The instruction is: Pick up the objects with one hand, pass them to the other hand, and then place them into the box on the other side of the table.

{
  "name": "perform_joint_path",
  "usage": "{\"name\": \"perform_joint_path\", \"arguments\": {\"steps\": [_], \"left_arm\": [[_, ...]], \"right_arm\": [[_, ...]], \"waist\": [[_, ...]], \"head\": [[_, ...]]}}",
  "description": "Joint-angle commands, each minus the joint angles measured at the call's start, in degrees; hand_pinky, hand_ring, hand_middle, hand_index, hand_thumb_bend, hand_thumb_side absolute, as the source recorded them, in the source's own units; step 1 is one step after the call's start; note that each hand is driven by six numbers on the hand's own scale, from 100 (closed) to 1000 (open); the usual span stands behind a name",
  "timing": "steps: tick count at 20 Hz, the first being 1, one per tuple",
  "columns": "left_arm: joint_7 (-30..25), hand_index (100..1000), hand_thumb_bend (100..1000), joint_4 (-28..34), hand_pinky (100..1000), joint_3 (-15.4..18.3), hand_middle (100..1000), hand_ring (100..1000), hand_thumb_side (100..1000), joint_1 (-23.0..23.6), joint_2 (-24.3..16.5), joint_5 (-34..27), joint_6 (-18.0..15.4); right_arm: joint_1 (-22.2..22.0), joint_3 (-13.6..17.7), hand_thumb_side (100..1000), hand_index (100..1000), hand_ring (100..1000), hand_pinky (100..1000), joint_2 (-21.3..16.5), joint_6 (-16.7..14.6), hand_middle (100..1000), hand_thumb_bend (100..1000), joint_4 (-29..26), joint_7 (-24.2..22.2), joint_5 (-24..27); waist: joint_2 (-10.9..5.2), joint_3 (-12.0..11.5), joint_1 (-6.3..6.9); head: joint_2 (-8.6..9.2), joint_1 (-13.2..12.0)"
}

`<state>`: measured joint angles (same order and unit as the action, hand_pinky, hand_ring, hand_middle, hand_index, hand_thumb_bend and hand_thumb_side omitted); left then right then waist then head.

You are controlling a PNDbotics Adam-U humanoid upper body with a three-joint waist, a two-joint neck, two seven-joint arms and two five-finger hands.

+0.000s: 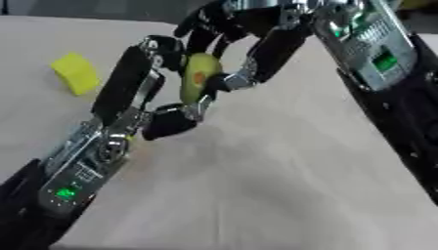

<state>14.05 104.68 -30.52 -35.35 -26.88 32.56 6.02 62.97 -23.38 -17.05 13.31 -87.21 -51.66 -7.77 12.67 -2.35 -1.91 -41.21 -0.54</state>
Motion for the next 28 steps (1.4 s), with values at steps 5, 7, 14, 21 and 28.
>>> {"name": "perform_joint_path", "arguments": {"steps": [5,7,14,21,28], "left_arm": [[-0.68,331,100,2.32,507,0.99,362,464,277,-1.15,-1.27,1.75,-0.27],[-0.75,332,100,2.54,506,1.04,362,463,276,-1.11,-1.34,2.0,-0.21],[-0.58,333,100,2.87,506,1.37,362,463,271,-1.06,-1.25,2.85,0.27],[-0.02,346,100,2.66,505,1.63,364,463,268,-1.07,-0.74,4.23,1.12],[2.08,374,100,2.7,507,2.02,371,466,281,-0.86,-0.45,5.02,2.76]], "right_arm": [[1.52,-1.05,100,896,811,760,-1.02,0.1,729,258,0.98,-0.31,-1.06],[1.54,-1.33,100,875,803,754,-1.01,-0.11,698,251,1.47,-0.31,-1.28],[1.67,-1.02,118,728,810,741,-0.88,-0.53,531,242,2.25,-0.31,-1.71],[1.77,0.6,107,625,755,698,-0.57,1.05,445,217,1.49,-0.31,-1.03],[1.79,1.91,100,557,713,665,-0.67,2.95,400,100,0.72,-0.31,-0.94]], "waist": [[-1.04,-0.26,-0.9],[-1.02,-0.33,-0.91],[-0.99,-0.37,-0.93],[-0.93,-0.43,-1.0],[-1.03,-0.54,-0.95]], "head": [[0.19,-0.15],[0.26,-0.13],[0.41,0.1],[0.63,0.23],[1.2,0.12]]}}
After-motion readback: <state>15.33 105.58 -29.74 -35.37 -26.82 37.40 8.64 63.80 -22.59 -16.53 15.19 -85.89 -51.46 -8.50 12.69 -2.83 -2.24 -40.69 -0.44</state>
